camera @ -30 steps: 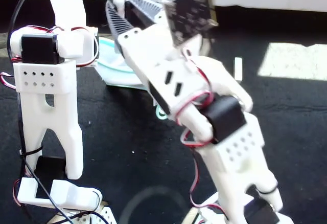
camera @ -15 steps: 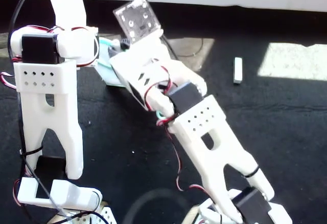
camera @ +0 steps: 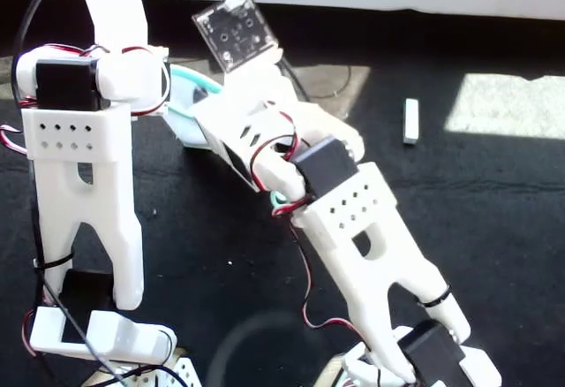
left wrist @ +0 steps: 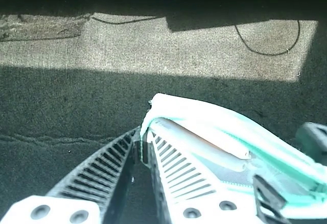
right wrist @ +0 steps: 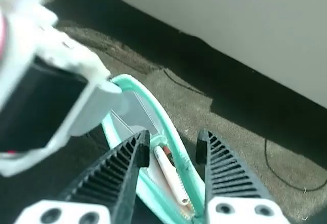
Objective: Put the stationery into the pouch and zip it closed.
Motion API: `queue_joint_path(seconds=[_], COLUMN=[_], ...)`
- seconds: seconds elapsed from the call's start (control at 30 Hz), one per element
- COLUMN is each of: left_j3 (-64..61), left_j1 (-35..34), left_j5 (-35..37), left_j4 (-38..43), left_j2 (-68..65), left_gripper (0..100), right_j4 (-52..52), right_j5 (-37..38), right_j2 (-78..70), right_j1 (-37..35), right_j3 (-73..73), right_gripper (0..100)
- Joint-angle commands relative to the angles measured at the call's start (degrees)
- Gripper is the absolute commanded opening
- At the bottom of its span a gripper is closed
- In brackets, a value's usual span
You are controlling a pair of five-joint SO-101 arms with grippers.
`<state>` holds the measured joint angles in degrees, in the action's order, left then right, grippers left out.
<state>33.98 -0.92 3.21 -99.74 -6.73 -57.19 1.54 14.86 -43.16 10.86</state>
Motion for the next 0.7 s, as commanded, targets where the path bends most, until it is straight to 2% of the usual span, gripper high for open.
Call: queue_joint_path(seconds=[0.0,0.07,0.17,0.27,0.3,0.47,0.67], left_j3=[-0.57,-0.57,-0.57,-0.57,-0.48,-0.48,-0.48], left_j1=[-0.4,-0.4,-0.31,-0.04,-0.04,-0.04,-0.4], left_j5=[0.18,0.18,0.18,0.18,0.18,0.18,0.18], left_j4=[-0.79,-0.79,-0.79,-0.79,-0.79,-0.79,-0.79], left_j2=[-2.59,-2.59,-2.59,-2.59,-2.59,-2.59,-2.59], left_gripper=[1,1,1,1,1,1,1], right_j4=[-5.85,-9.8,-14.37,-15.16,-15.16,-12.62,-11.65], right_j5=[-0.44,-0.44,-0.62,-0.26,-0.26,-0.26,-0.35], right_j2=[0.48,0.4,-0.31,-3.3,-5.14,-21.23,-43.12], right_j1=[2.77,7.78,21.49,34.42,37.58,44.35,47.08], right_j3=[15.78,24.13,31.96,28.18,25.8,15.08,22.55], right_gripper=[15.5,15.5,13.8,1.2,0.2,8.1,26.9])
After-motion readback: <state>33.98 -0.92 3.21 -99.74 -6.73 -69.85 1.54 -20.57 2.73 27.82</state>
